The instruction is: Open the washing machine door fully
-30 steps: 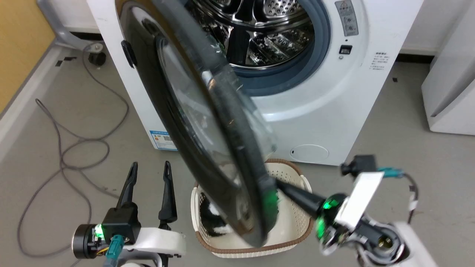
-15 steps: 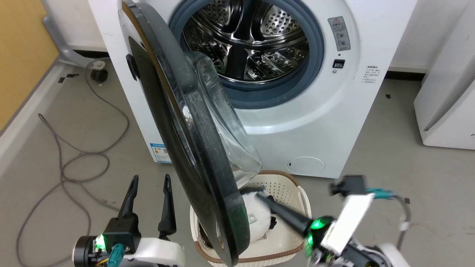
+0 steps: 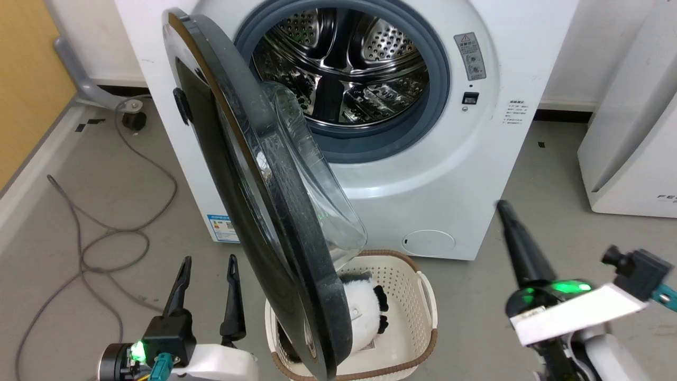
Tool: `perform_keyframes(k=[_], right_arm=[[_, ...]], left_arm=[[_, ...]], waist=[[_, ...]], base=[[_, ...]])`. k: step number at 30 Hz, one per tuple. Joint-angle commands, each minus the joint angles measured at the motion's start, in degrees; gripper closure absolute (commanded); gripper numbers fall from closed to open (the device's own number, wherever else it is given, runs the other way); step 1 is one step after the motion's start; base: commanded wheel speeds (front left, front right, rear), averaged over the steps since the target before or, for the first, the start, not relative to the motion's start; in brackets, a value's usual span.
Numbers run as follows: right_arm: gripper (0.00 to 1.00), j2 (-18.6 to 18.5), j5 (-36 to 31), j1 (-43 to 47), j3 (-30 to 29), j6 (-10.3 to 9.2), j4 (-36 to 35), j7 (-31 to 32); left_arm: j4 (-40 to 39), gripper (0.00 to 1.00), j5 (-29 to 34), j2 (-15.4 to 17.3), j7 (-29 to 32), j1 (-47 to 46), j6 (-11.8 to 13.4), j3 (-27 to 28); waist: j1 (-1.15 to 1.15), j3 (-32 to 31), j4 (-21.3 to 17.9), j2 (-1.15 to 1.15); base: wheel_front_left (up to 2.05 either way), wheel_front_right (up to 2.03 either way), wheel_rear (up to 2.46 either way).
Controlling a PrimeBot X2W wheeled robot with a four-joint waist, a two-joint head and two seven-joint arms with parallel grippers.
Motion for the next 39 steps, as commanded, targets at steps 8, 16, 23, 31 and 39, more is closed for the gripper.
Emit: perform_keyframes(k=[8, 16, 23, 31, 39], right_arm=[[1.0, 3.1, -32.3, 1.7, -12.0, 0.06, -3.3, -3.2], [1.0, 8.4, -51.2, 8.7, -17.7, 0.06, -9.1, -3.2], [1.0, 10.3, -52.6, 13.6, -21.1, 0.06, -5.8, -3.2], [0.0, 10.5, -51.5, 15.6, -20.0, 0.06, -1.8, -3.2], [0.0, 10.5, -50.5, 15.5, -20.5, 0.06, -1.5, -3.2]], left_arm=[[-0.2, 0.0, 0.4, 0.0, -0.3, 1.1, 0.1, 0.5], [-0.2, 0.0, 0.5, 0.0, -0.3, 0.9, -0.1, 0.6], [-0.3, 0.0, 0.6, 0.0, -0.3, 0.9, 0.1, 0.5], [-0.1, 0.0, 0.6, 0.0, -0.3, 1.0, 0.1, 0.6], [0.0, 0.0, 0.4, 0.0, -0.3, 0.9, 0.4, 0.9]], waist=[[0.01, -0.1, -0.9, 0.0], [0.01, 0.1, -1.2, 0.0], [0.01, 0.1, -1.3, 0.0], [0.01, 0.1, -1.3, 0.0], [0.01, 0.0, -1.1, 0.0]], base=[[0.0, 0.0, 0.0], [0.0, 0.0, 0.0], [0.0, 0.0, 0.0], [0.0, 0.0, 0.0], [0.0, 0.0, 0.0]])
